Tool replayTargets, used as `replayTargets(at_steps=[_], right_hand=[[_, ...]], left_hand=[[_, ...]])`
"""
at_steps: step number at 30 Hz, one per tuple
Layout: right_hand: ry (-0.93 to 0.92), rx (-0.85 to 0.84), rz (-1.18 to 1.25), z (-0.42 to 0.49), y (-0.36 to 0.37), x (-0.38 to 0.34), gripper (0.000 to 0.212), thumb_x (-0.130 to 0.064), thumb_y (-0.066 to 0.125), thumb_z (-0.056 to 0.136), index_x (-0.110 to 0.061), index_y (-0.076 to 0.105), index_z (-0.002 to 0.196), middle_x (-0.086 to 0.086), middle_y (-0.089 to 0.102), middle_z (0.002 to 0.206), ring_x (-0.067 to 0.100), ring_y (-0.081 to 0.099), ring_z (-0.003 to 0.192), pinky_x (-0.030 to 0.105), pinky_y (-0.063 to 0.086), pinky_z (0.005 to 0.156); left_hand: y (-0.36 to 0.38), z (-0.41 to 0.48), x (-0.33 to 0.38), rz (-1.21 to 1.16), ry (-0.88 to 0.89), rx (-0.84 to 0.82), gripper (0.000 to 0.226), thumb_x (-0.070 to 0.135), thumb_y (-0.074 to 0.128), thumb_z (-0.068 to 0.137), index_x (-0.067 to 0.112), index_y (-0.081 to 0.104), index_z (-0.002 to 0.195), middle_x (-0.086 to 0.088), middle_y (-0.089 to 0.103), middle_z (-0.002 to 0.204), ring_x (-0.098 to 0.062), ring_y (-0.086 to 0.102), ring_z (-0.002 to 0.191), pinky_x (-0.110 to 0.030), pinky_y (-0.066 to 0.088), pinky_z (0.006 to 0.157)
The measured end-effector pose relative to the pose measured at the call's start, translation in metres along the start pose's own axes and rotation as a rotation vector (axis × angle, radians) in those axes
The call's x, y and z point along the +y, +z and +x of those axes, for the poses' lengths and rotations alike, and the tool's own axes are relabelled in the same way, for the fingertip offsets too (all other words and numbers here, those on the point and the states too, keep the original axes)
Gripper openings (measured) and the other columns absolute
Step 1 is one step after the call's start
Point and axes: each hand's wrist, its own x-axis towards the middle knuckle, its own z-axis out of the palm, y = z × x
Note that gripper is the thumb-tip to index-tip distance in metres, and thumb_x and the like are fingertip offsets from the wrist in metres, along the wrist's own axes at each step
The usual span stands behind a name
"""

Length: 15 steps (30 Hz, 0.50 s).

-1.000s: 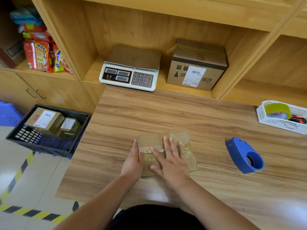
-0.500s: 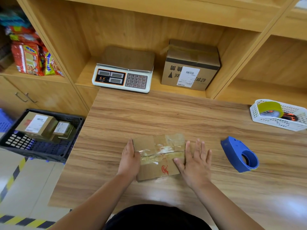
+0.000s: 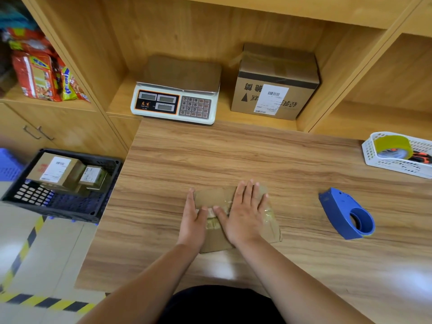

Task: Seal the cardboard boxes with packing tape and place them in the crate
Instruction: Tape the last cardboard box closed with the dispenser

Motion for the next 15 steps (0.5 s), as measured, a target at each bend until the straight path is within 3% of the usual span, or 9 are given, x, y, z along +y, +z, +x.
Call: replayTargets(at_steps=[4, 9, 12, 15], right_hand=[[0.016, 0.032, -0.017, 0.007, -0.001, 0.013, 0.082, -0.064, 0.006, 0.090, -0.008, -0.020, 0.145, 0.019, -0.018, 0.156, 0.031, -0.028, 0.140, 0.046, -0.024, 0.111], [0.012, 0.035, -0.038, 0.009, -0.005, 0.028, 0.077, -0.058, 0.008, 0.095, -0.007, -0.016, 0.146, 0.014, -0.017, 0.157, 0.024, -0.033, 0.136, 0.045, -0.021, 0.111], [0.056, 0.027, -0.006, 0.009, -0.008, 0.048, 0.074, -0.056, 0.013, 0.097, -0.008, -0.007, 0.150, 0.012, -0.012, 0.158, 0.026, -0.025, 0.142, 0.043, -0.016, 0.113], [0.175, 0.043, 0.096, 0.006, -0.013, 0.074, 0.070, -0.052, 0.022, 0.098, -0.008, 0.010, 0.151, 0.008, 0.008, 0.160, 0.025, -0.013, 0.146, 0.041, -0.007, 0.116]], left_hand=[[0.000, 0.002, -0.004, -0.022, -0.010, 0.011, 0.063, 0.017, 0.044, 0.099, 0.035, 0.011, 0.150, 0.025, 0.016, 0.144, 0.012, 0.010, 0.130, 0.000, 0.013, 0.094], [0.001, 0.001, -0.006, -0.074, -0.016, 0.010, 0.062, 0.019, 0.044, 0.099, 0.041, 0.013, 0.148, 0.029, 0.017, 0.142, 0.016, 0.015, 0.128, -0.001, 0.017, 0.093], [0.000, 0.000, -0.005, -0.075, -0.025, 0.013, 0.062, 0.019, 0.043, 0.099, 0.042, 0.012, 0.148, 0.031, 0.017, 0.140, 0.033, 0.016, 0.116, 0.006, 0.017, 0.087], [-0.001, -0.001, -0.005, -0.061, -0.022, 0.010, 0.060, 0.022, 0.042, 0.100, 0.044, 0.011, 0.147, 0.031, 0.017, 0.140, 0.021, 0.016, 0.124, 0.000, 0.016, 0.091]])
